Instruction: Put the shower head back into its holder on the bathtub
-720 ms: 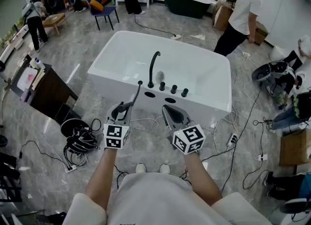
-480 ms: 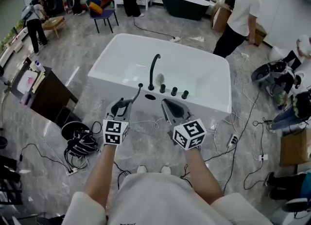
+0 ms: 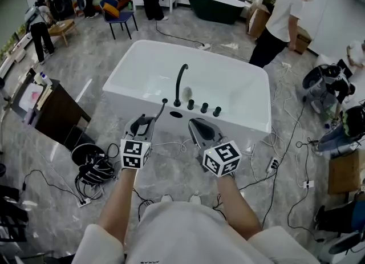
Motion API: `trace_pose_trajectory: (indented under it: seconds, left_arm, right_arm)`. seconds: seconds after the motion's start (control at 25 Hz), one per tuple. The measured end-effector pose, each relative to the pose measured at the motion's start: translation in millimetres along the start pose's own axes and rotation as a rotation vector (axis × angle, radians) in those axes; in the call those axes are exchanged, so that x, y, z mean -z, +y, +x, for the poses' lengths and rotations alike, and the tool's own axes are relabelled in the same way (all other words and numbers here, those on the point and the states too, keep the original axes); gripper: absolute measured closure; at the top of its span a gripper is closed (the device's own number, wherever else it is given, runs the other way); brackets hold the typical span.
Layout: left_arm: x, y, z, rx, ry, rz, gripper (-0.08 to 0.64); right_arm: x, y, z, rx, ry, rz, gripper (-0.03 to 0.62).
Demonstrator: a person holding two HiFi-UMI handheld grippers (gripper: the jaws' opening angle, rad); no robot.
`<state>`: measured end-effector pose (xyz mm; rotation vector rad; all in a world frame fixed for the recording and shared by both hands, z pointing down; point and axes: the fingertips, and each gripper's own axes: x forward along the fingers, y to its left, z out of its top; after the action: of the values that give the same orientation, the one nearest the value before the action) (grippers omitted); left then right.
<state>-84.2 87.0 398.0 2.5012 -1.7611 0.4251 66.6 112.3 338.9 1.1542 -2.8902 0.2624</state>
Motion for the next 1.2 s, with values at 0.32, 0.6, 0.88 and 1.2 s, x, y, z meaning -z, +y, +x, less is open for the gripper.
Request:
trace_pose_trajectory:
  seconds: [0.32,0.6,0.88,1.2]
  left_arm:
    - [-1.7,4.8,3.7,0.018,-0.006,-0.014,0.422]
    - [-5.6,13.0,8.5,0.056,-0.025,-0.002,0.422]
    - [-8.5,27.2,15.6,0.097,-0.036,0.004,0.422]
    - [1.1,38.0,14.7,0.126,-0.043,-0.033,0.422]
  right_arm:
    - [-5.0,-1.7,2.5,0.022,-0.013,0.019,0.575]
    - [-9.9,4.7,11.6,0.055,-0.018,0.009,0.575]
    - [-12.8,14.1,26.1,0.092,-0.009,-0.010,0.575]
    - [-7.9,25.0,41.8,0.107,-0.006,-0.004,0.575]
